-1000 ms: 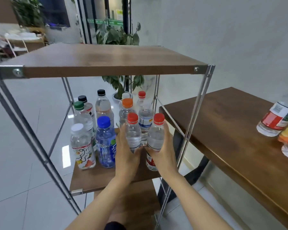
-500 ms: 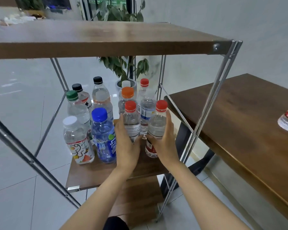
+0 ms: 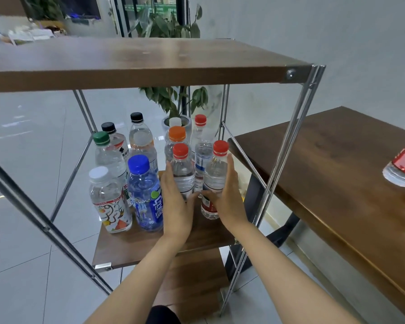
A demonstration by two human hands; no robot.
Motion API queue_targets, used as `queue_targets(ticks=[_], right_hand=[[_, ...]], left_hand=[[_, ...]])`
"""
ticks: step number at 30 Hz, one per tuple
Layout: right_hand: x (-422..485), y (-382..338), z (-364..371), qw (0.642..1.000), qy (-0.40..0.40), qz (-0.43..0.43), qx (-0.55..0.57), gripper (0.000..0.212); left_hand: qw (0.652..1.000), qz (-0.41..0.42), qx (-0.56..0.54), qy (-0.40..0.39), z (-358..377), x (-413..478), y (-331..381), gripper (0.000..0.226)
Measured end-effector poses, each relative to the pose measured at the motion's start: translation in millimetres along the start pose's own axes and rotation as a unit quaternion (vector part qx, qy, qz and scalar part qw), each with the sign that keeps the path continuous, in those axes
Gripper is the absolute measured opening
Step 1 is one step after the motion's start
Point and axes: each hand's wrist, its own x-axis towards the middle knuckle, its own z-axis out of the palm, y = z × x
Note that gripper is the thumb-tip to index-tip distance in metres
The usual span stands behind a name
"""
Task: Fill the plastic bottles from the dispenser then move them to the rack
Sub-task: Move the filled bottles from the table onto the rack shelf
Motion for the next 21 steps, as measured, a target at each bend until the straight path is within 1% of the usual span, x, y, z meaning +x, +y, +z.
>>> queue_targets(ticks=[3,6,9,10,12,14,16,21], right_hand=[[-7,-6,-7,0.999,-0.007,-0.003,-0.051,0.104],[-23,-12,-15,0.994,-0.024,-0.011,-0.11,0.099],[-43,-23,-24,0.985,-0.046,-0.029,-0.162,0.095],[-51,-28,-28,0.984,-0.051,-0.036,-0.169,0.089],[-68,-38,-39,0.981,-0.046,-0.052,-0.179,0.07],[-83,-51,-55,0.976,-0.014,-0.081,-0.203,0.051],[-94,-64,-75,0.967,0.025,-0.107,-0.23,0.04],[-112,-83,-138,0.945,0.122,-0.119,-0.28,0.029]], left_hand=[[1.0,-0.006,0.003,-0.013,-5,-9,5,0.098],[0.999,-0.004,0.038,-0.028,-15,-25,15,0.092],[0.997,0.007,0.067,-0.041,-30,-44,27,0.077],[0.996,0.017,0.077,-0.045,-35,-50,29,0.07],[0.994,0.044,0.089,-0.053,-43,-58,35,0.057],[0.991,0.078,0.081,-0.067,-50,-63,45,0.047],[0.989,0.112,0.065,-0.078,-54,-68,61,0.041],[0.974,0.203,-0.004,-0.102,-53,-75,122,0.032]])
